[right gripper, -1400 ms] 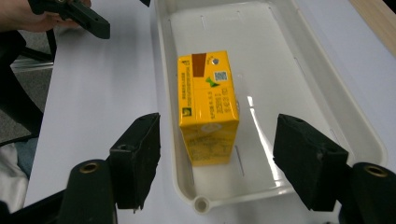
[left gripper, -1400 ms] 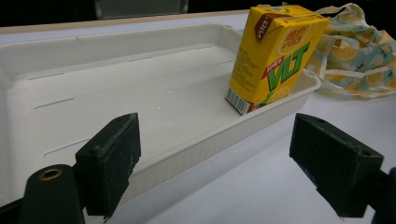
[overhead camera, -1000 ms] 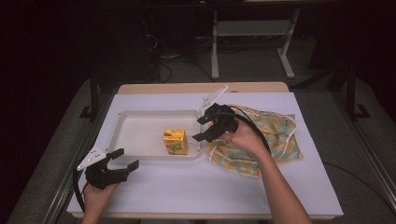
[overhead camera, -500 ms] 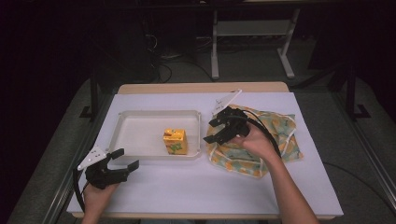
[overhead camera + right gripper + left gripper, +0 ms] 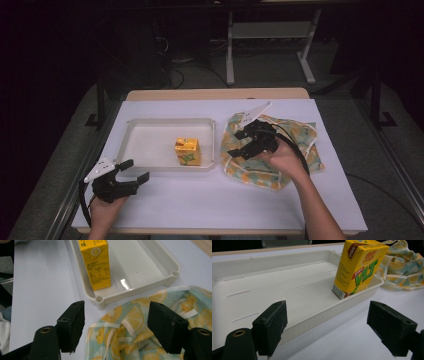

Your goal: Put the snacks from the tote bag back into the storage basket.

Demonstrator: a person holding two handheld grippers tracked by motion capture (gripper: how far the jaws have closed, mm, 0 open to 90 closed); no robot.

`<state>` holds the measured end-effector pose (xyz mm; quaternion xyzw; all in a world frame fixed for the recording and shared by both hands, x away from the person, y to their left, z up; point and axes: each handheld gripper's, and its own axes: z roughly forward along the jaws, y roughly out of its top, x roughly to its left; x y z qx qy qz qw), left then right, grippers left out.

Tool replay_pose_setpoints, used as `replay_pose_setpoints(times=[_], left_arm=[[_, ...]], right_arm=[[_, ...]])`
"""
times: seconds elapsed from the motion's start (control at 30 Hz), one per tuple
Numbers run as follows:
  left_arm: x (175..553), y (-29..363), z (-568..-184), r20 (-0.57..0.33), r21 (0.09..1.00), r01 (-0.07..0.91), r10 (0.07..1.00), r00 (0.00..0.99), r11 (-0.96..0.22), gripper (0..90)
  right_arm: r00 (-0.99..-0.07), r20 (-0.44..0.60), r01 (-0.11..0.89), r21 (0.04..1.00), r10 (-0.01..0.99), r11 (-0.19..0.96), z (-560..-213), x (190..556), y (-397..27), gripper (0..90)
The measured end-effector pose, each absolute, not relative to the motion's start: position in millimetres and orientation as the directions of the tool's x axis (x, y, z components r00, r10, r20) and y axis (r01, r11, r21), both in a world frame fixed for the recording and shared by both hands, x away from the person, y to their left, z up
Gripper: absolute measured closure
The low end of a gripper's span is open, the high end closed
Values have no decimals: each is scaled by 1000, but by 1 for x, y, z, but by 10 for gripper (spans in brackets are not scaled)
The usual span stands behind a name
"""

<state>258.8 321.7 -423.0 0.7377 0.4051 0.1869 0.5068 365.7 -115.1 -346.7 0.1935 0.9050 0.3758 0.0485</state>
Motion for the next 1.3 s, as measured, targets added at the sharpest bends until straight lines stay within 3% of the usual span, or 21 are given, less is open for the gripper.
replay_pose_setpoints(times=[0.53,1.3], left_arm=[[259,321,-423,-128,899,404,780,612,-170,160],[258,318,-424,-123,895,409,783,610,-178,162]], right_arm=[[-880,102,392,709,465,587,-359,347,-152,287],[-855,113,417,730,506,542,-378,324,-187,280]])
